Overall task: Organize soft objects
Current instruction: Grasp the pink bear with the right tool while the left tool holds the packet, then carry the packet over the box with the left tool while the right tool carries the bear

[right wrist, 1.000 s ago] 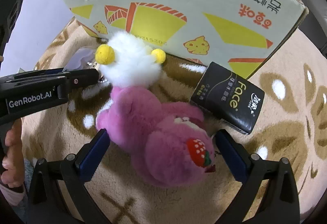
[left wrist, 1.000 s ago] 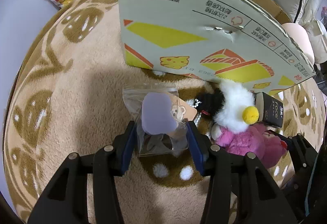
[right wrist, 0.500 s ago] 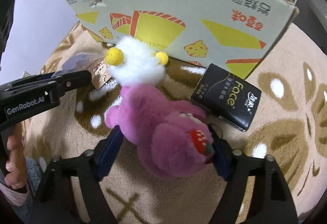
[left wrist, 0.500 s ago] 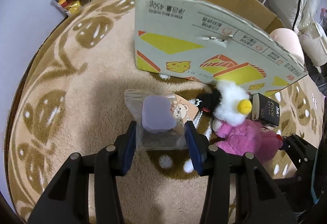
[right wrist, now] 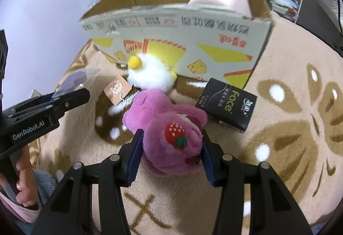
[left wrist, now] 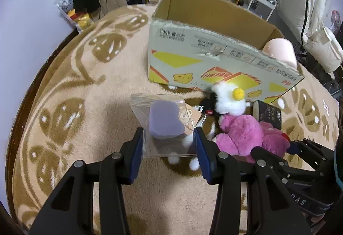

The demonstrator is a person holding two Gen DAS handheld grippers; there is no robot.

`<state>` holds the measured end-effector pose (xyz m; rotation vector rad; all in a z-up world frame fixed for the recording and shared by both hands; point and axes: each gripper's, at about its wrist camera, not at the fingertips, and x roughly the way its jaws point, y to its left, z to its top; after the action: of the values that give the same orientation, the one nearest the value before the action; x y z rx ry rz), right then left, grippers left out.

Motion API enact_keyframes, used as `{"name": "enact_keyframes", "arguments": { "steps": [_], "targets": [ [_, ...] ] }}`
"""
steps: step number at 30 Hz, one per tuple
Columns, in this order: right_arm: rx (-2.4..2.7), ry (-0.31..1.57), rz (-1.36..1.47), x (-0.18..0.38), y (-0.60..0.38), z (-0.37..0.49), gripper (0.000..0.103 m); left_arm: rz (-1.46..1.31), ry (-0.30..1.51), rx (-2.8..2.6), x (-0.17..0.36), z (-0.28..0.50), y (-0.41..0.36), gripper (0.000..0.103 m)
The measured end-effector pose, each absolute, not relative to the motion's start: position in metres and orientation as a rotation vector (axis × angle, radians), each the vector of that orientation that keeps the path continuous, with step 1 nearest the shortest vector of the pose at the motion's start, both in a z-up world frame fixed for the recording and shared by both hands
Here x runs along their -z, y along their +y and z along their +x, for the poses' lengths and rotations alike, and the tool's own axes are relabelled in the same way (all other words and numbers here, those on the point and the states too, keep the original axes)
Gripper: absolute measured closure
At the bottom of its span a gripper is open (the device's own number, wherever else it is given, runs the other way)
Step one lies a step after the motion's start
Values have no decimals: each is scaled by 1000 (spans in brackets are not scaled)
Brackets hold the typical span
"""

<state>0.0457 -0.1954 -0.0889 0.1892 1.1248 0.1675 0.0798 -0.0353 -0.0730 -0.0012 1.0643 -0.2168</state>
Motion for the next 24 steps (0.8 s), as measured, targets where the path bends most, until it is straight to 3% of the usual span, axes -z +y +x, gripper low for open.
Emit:
{"name": "enact_keyframes", "arguments": {
  "steps": [4, 24],
  "targets": [
    [-165, 1097, 225, 81, -209, 39, 55, -7, 1027, 216, 64, 75, -34, 59],
    [-139, 793, 262, 8, -212, 15, 55, -19, 725, 213, 16, 57, -28, 59]
  ]
}}
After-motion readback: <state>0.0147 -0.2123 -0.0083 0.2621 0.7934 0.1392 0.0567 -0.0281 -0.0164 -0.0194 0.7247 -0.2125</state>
